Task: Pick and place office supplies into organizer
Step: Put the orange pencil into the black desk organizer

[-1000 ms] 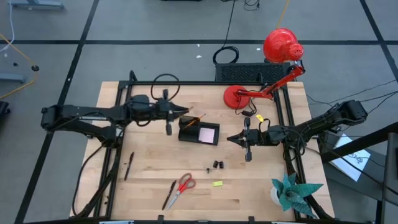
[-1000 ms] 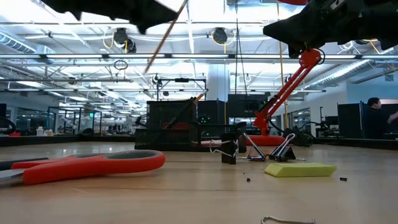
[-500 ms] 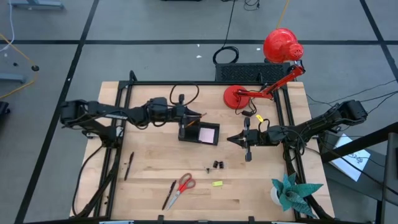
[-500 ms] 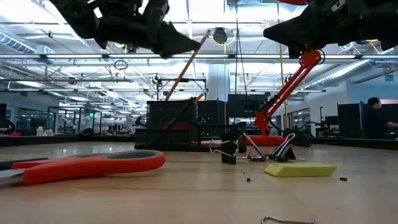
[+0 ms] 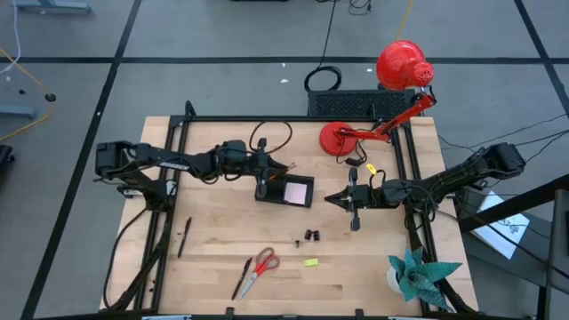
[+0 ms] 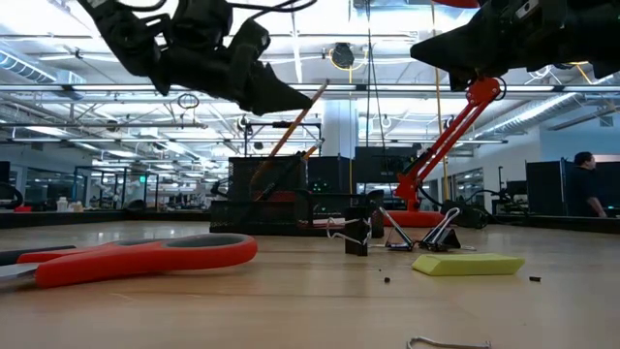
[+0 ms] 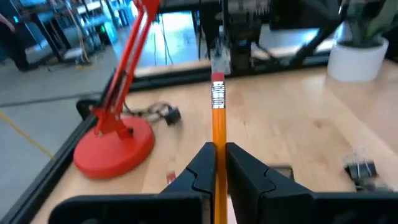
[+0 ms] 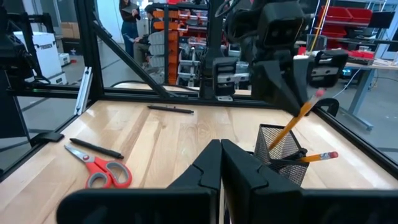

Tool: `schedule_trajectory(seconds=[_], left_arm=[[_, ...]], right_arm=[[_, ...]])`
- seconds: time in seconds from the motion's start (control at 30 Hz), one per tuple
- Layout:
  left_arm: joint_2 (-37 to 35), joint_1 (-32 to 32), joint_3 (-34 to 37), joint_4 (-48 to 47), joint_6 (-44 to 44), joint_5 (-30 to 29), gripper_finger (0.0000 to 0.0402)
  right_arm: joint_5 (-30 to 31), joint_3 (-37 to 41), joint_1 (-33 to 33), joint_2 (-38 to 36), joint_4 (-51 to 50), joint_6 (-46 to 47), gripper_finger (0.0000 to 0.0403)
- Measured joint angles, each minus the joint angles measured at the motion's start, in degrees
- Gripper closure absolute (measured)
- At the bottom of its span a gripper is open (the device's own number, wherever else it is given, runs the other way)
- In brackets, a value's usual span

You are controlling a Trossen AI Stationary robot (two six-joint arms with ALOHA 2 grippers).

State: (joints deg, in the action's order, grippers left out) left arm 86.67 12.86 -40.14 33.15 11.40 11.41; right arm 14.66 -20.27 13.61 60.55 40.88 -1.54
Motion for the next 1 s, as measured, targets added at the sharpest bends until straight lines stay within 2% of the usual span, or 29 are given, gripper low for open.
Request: schedule_trajectory(seconds=[0.37,0.7,1.0], left_arm=[[0.2,1.9,9.8,17.5,-6.8,-0.8,0.0371],[0.6,1.9,12.3,19.8,-6.8,-1.4,0.0371],[6.6,1.9,12.4,22.8,-6.9,-1.3,0.0371]], right_arm=[[-1.5,0.0,0.4,0.0,0.5,0.8,0.0399],[-1.5,0.0,0.4,0.0,1.2,0.3,0.0399],[-1.5,0.0,0.4,0.0,1.4,0.4,0.0399]])
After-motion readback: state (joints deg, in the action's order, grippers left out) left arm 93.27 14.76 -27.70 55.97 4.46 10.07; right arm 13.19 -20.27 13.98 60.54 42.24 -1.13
